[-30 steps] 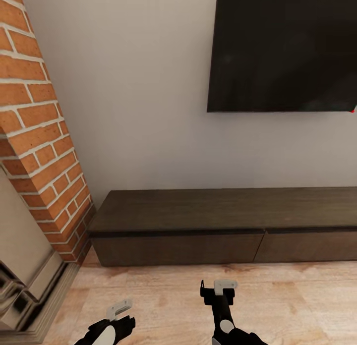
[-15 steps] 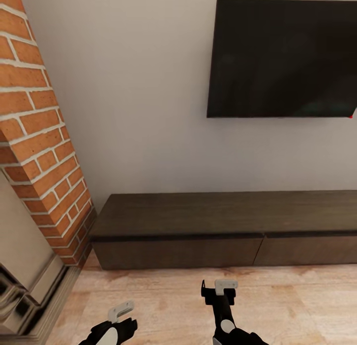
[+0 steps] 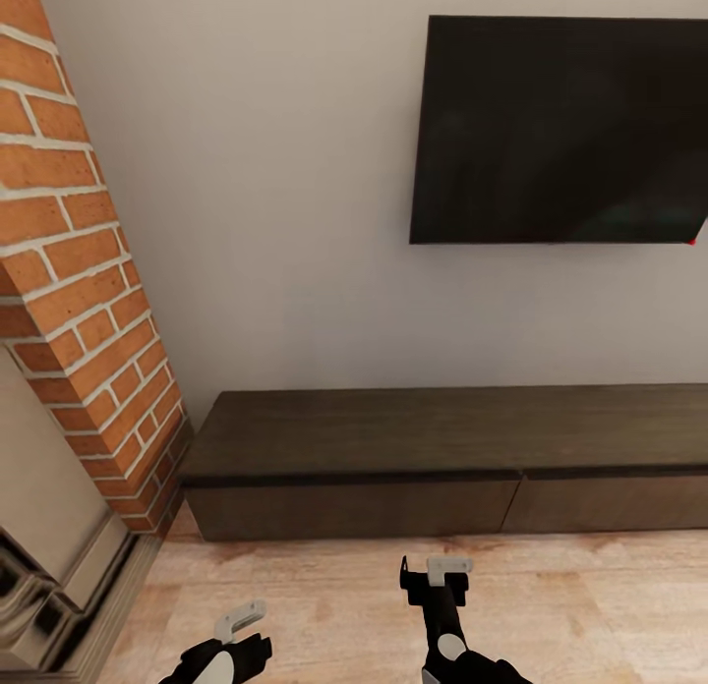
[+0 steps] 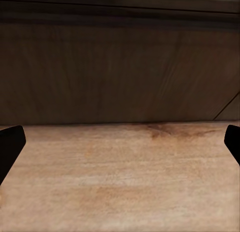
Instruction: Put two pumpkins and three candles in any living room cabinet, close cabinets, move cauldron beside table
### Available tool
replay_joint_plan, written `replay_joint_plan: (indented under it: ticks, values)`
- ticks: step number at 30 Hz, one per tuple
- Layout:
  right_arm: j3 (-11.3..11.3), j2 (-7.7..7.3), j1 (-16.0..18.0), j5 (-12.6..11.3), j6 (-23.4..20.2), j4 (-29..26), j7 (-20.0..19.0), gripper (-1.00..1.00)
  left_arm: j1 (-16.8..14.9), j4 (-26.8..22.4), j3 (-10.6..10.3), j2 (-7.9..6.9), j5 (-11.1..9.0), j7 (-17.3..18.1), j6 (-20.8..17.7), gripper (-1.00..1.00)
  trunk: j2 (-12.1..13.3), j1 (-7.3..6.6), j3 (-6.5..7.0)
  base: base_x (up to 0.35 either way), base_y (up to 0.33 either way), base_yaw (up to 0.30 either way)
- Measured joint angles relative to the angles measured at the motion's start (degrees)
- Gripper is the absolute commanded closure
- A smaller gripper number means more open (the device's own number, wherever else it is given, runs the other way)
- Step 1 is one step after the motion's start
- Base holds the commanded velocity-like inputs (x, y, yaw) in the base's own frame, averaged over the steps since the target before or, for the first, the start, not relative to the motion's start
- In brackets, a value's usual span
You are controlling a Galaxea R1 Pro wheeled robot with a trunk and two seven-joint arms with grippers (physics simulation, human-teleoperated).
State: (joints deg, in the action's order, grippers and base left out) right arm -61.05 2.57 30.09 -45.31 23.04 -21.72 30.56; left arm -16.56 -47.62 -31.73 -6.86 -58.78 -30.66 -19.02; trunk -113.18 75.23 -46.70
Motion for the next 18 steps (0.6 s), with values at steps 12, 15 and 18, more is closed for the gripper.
replay_joint_plan:
  ticks: [12,15,18]
  values:
    - [0.06,0.01,0.00,-0.12,-1.58,0.02,-0.02,-1.00,0.00,0.74,-0.06,0.24,0.00,0.00,0.06,-1.00,4.81,-2.64,2.15,0.000,0.000,0.000]
    - [0.09,0.00,0.00,-0.12,-2.81,0.02,-0.04,-1.00,0.00,0.91,-0.08,0.57,0.00,0.00,0.07,-1.00,6.02,-3.30,2.69,0.000,0.000,0.000]
    - [0.09,0.00,0.02,-0.12,-3.13,0.02,-0.05,-1.00,0.00,0.95,-0.08,0.65,0.00,0.00,0.08,-1.00,7.22,-3.95,3.23,0.000,0.000,0.000]
